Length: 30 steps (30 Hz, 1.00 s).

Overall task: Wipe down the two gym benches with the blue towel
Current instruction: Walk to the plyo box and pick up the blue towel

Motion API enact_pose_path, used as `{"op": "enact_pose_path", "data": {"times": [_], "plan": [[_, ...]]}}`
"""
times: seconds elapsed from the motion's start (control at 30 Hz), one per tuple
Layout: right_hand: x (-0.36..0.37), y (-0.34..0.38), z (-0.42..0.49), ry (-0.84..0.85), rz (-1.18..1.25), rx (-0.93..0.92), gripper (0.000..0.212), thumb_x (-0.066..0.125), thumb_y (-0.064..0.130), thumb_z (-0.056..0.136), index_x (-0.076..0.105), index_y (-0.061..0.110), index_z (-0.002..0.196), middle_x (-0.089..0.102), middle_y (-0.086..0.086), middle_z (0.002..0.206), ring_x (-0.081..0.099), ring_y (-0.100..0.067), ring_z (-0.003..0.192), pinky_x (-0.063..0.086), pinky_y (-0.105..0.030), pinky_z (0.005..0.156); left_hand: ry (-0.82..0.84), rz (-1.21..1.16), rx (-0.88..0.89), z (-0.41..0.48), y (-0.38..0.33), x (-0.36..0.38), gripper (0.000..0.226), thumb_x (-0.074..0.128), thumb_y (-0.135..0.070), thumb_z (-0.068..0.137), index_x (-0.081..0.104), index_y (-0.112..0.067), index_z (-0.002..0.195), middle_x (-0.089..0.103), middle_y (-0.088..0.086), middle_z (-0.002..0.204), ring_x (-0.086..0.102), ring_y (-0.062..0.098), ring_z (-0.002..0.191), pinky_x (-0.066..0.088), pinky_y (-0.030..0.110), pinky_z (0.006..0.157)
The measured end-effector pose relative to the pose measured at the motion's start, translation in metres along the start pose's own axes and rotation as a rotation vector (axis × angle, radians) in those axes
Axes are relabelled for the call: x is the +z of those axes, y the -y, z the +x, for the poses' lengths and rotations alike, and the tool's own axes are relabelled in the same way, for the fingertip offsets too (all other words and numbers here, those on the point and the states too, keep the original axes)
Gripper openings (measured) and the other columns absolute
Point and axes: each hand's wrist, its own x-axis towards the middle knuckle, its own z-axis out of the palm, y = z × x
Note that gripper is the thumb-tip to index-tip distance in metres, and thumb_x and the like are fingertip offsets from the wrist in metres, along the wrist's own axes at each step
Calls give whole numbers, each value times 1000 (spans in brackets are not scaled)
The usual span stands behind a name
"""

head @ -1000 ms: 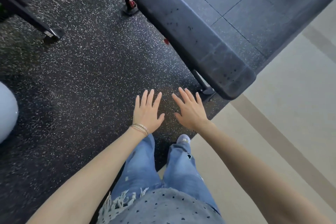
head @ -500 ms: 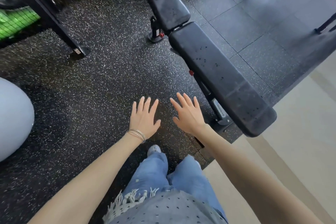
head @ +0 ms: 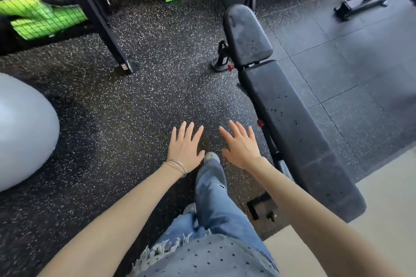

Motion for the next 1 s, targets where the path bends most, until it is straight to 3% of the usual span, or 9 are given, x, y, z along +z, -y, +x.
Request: {"op": "enact_pose_path", "data": {"times": [0.57, 0.87, 1.0], "plan": [[-112, -60, 198, -34, 14, -37, 68, 52, 41, 92, 16, 28, 149, 9, -10, 158, 5, -31, 145, 9, -54, 117, -6, 12, -32, 215, 51, -93, 74, 38, -54, 90, 5, -25, 151, 11, 7, 159, 8, 29, 146, 11, 51, 118], [-151, -35, 301, -2, 45, 79, 67, 52, 40, 92, 18, 26, 149, 9, -11, 158, 5, -32, 145, 10, -56, 116, 1, 18, 53, 312, 131, -126, 73, 36, -56, 91, 8, -25, 151, 13, 8, 158, 13, 28, 145, 12, 50, 118], [-182, -8, 350, 0, 79, 91, 65, 51, 37, 93, 21, 24, 149, 20, -11, 154, 17, -31, 141, 19, -50, 114, 11, 36, 70, 349, 178, -150, 70, 36, -56, 91, 14, -24, 150, 16, 8, 157, 18, 28, 144, 14, 49, 117]]}}
